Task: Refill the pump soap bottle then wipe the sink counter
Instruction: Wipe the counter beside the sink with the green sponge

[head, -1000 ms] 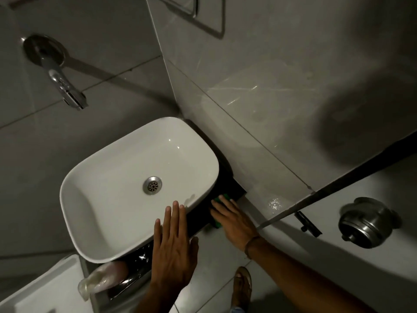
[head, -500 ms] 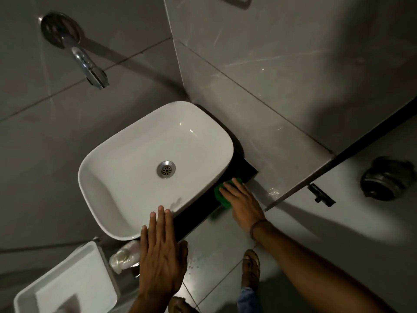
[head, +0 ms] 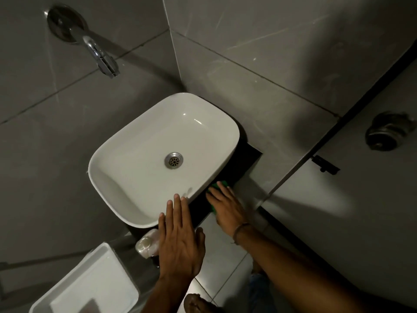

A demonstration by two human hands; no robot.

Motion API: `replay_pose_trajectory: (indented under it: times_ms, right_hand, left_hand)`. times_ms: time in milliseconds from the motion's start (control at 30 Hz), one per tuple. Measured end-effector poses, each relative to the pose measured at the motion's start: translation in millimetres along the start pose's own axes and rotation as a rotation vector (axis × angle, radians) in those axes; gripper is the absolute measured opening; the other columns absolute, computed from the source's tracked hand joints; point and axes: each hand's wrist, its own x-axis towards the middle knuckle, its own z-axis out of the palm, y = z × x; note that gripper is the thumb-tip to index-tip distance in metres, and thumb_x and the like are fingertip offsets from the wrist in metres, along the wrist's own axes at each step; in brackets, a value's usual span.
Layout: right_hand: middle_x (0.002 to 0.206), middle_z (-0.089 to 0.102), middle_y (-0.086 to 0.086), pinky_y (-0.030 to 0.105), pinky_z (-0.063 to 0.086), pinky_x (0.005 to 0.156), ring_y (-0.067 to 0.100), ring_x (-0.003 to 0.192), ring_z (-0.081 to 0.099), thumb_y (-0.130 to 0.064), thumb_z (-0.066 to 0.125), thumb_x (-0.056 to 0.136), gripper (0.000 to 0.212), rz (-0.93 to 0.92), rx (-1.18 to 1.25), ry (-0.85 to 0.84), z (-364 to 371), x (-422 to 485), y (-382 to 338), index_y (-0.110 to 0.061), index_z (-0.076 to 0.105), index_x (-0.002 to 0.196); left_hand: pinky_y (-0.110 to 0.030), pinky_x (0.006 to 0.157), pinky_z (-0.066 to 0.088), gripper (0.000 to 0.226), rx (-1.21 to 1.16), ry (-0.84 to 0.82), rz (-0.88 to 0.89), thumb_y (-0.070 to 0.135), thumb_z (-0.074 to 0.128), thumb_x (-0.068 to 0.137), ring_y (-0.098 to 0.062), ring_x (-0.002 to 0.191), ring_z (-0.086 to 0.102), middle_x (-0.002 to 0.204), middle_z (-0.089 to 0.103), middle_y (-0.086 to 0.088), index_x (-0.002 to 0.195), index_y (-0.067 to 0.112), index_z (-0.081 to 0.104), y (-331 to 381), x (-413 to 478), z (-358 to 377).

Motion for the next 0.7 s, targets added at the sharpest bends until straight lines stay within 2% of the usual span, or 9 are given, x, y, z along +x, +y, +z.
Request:
replay_pose_trajectory:
  times_ms: [67,133,200,267,333,467,567,633,700]
  right_hand:
    - [0.161,0.041,0.01,0.045,0.011,0.129,0.033,0.156,0.02,-0.004,0.056,0.089,0.057,-0.008,0.072,-0.003,12.8,-0.3,-30.5,-0.012,0.054,0.145]
    - [0.16,0.038,0.003,0.039,0.016,0.126,0.028,0.152,0.026,-0.009,0.068,0.085,0.069,-0.084,0.223,0.066,19.4,-15.5,-46.5,-0.02,0.047,0.149]
    - [0.154,0.043,0.001,0.036,0.017,0.121,0.024,0.145,0.031,-0.002,0.075,0.073,0.081,-0.19,0.22,0.112,20.6,-32.5,-39.3,-0.022,0.048,0.147]
    - [0.154,0.048,0.005,0.041,0.018,0.127,0.028,0.151,0.028,0.004,0.069,0.074,0.078,-0.21,0.076,0.04,16.4,-41.1,-22.2,-0.017,0.052,0.147]
    - [0.158,0.045,0.006,0.047,0.02,0.127,0.031,0.156,0.02,0.008,0.059,0.08,0.068,-0.122,0.001,-0.005,12.2,-32.4,-12.8,-0.012,0.054,0.144]
    - [0.162,0.038,0.009,0.045,0.008,0.129,0.032,0.157,0.014,-0.003,0.053,0.09,0.06,0.027,0.08,-0.028,17.5,-11.4,-39.6,-0.01,0.048,0.15]
    - [0.162,0.041,0.003,0.041,0.014,0.129,0.021,0.155,0.023,-0.023,0.043,0.1,0.055,-0.041,0.256,-0.01,27.9,-26.3,-53.5,-0.021,0.043,0.154]
    - [0.154,0.051,0.005,0.04,0.023,0.126,0.019,0.149,0.031,-0.016,0.048,0.091,0.057,-0.171,0.217,0.033,26.9,-42.5,-35.1,-0.019,0.053,0.148]
    - [0.15,0.055,0.008,0.045,0.028,0.124,0.029,0.15,0.033,-0.004,0.059,0.08,0.064,-0.237,0.069,0.014,16.3,-41.9,-3.0,-0.013,0.058,0.143]
  left_hand:
    - [-0.05,0.133,0.005,0.079,-0.004,0.008,0.018,0.038,0.035,0.101,-0.03,0.163,-0.007,0.175,-0.005,-0.012,0.166,0.007,0.002,-5.0,-1.9,1.3]
    - [-0.05,0.133,0.005,0.079,-0.009,0.002,0.032,0.037,0.039,0.104,-0.029,0.163,-0.008,0.175,-0.005,-0.012,0.166,0.009,0.001,-9.4,-4.6,1.6]
    - [-0.052,0.132,0.006,0.083,-0.014,-0.002,0.032,0.033,0.05,0.103,-0.03,0.163,-0.007,0.175,-0.004,-0.011,0.167,0.009,0.001,-12.6,-5.9,0.7]
    - [-0.053,0.132,0.008,0.086,-0.014,0.0,0.031,0.031,0.056,0.102,-0.031,0.162,-0.007,0.175,-0.003,-0.011,0.166,0.009,0.003,-13.4,-7.0,0.5]
    - [-0.053,0.132,0.007,0.088,-0.007,-0.004,0.017,0.032,0.057,0.101,-0.031,0.162,-0.009,0.174,-0.006,-0.011,0.166,0.008,0.003,-13.9,-8.0,1.5]
    - [-0.053,0.132,0.005,0.084,0.007,0.003,-0.002,0.037,0.048,0.102,-0.031,0.162,-0.009,0.175,-0.006,-0.012,0.166,0.006,0.003,-12.4,-7.7,4.1]
    - [-0.056,0.131,0.007,0.085,0.019,-0.014,-0.021,0.043,0.042,0.099,-0.034,0.162,-0.006,0.175,-0.005,-0.013,0.166,0.005,0.005,-10.9,-5.5,4.1]
    - [-0.06,0.13,0.011,0.085,0.024,-0.014,-0.028,0.045,0.039,0.097,-0.037,0.162,0.0,0.175,0.001,-0.015,0.166,0.004,0.009,-7.1,-1.5,3.0]
    - [-0.062,0.128,0.011,0.086,0.018,-0.005,-0.024,0.048,0.027,0.093,-0.038,0.162,0.004,0.175,0.005,-0.016,0.165,0.004,0.012,0.4,4.8,0.3]
